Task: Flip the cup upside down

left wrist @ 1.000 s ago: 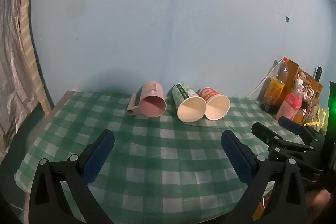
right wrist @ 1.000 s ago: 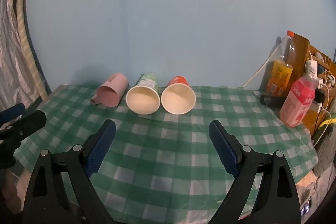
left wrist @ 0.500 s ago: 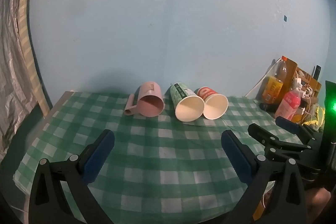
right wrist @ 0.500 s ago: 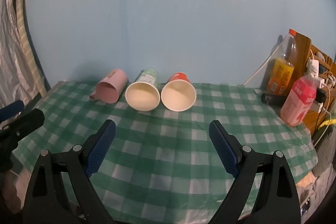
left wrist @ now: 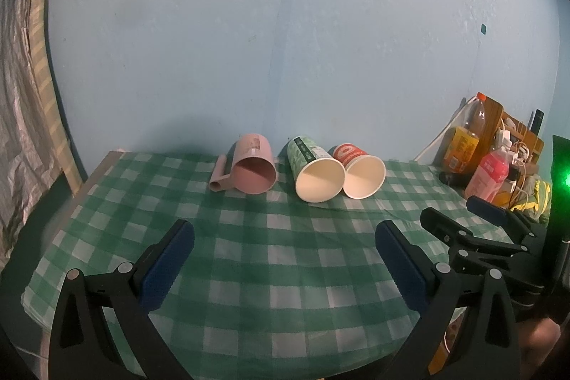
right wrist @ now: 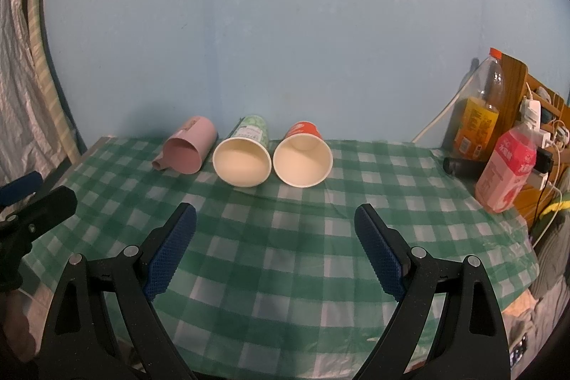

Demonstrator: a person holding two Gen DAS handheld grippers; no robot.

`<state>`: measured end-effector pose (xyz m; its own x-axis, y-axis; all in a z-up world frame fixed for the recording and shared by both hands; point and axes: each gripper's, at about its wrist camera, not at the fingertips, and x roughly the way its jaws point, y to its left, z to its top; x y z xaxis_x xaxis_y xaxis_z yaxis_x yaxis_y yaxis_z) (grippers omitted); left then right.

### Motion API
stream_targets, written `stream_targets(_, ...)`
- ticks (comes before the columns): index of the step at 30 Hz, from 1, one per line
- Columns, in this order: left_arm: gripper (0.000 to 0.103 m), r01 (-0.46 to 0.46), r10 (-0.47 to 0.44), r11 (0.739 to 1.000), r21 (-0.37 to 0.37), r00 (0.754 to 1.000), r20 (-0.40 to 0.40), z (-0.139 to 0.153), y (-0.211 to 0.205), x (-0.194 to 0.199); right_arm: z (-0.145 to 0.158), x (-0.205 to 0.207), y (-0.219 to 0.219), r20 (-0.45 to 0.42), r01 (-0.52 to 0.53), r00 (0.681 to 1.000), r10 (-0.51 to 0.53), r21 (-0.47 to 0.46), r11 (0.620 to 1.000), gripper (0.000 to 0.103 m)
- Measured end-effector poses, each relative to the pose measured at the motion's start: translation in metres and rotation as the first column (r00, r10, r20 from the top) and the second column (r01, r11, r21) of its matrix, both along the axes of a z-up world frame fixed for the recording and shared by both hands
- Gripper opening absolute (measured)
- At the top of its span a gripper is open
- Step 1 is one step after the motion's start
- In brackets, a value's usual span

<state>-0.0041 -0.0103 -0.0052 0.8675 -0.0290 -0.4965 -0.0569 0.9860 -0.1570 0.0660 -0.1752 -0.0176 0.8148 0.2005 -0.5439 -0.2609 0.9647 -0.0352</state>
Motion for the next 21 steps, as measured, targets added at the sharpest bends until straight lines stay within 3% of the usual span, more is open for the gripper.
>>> stream_targets(21, 0.102, 0.011, -0.011, 1.000, -0.004, 0.999, -0.031, -0.0017, 0.0048, 0.0045, -0.0039, -0.0011, 0.0071, -0.013, -0.002, 1.000, 0.002, -0.004, 1.000, 0.089)
